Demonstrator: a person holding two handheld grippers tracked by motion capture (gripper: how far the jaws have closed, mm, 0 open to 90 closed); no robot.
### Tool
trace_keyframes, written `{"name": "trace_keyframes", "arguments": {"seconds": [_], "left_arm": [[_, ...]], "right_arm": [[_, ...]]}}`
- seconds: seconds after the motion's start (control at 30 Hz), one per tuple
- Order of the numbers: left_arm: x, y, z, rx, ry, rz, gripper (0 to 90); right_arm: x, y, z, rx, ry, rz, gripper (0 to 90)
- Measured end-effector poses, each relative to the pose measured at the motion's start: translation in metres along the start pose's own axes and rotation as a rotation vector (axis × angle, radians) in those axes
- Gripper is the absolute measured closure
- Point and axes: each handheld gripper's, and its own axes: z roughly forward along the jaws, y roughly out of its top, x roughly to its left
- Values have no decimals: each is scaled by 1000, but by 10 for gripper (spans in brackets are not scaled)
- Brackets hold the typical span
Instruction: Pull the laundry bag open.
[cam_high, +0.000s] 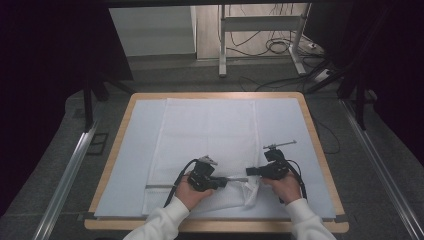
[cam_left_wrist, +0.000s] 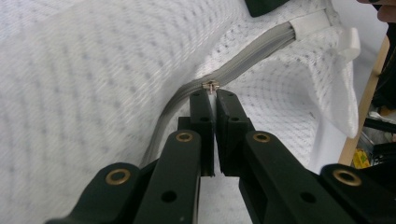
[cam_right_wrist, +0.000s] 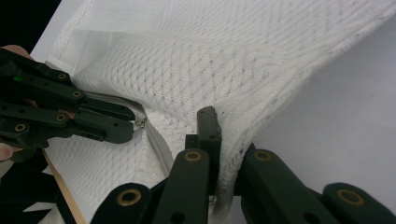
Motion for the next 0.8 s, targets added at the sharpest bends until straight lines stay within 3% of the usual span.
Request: {"name": "trace_keyframes", "arguments": {"seconds": [0.8], "left_arm": [[12, -8, -9, 7, 2, -26, 873]], "right_arm": [[-1, -2, 2, 5, -11, -1, 884]]}}
